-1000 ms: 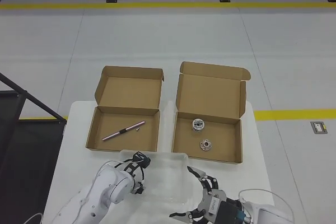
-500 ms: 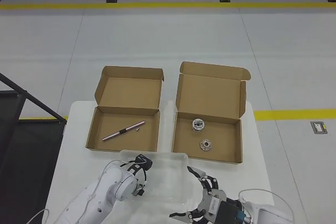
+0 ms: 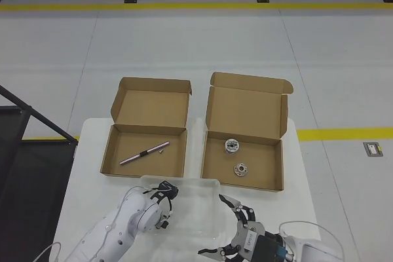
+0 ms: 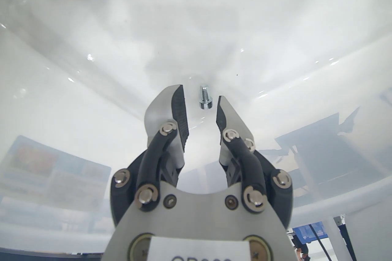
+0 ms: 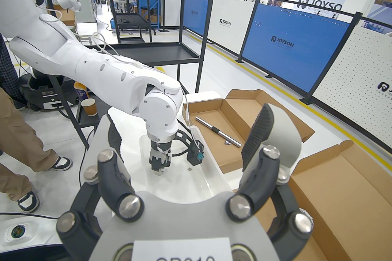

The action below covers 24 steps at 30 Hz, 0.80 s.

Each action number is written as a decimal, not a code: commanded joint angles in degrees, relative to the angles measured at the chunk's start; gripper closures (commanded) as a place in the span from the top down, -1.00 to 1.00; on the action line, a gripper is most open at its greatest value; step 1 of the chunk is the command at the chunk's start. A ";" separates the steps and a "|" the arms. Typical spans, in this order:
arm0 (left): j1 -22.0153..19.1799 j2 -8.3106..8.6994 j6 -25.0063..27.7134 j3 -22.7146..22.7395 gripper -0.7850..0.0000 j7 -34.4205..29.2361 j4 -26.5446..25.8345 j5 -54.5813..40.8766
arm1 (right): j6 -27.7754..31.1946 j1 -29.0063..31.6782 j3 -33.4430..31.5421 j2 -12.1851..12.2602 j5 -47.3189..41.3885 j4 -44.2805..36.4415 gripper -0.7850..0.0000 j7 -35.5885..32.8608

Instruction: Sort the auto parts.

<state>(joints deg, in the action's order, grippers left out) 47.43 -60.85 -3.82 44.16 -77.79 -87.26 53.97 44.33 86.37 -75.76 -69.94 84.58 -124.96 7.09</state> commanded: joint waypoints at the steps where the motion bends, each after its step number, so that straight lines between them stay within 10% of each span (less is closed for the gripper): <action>1: 0.01 -0.10 0.01 0.07 -0.46 -0.08 0.10 0.12 | 0.00 0.00 0.00 0.00 0.00 0.00 1.00 0.00; 11: 0.10 -0.57 -0.01 0.62 -0.87 -0.74 0.48 0.83 | 0.00 0.00 0.00 0.00 0.00 0.00 1.00 0.00; 16: -0.09 -0.87 0.14 0.72 -0.57 -0.99 1.18 1.25 | 0.00 0.00 0.00 0.00 0.00 0.00 1.00 0.00; 24: -0.23 -1.33 0.49 0.92 -0.84 -1.09 2.03 1.64 | 0.00 0.00 0.00 0.00 0.00 0.00 1.00 0.00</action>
<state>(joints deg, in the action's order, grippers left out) 47.21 -62.14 -3.39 45.04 -78.91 -85.32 55.57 44.33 86.37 -75.76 -69.94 84.58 -124.96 7.09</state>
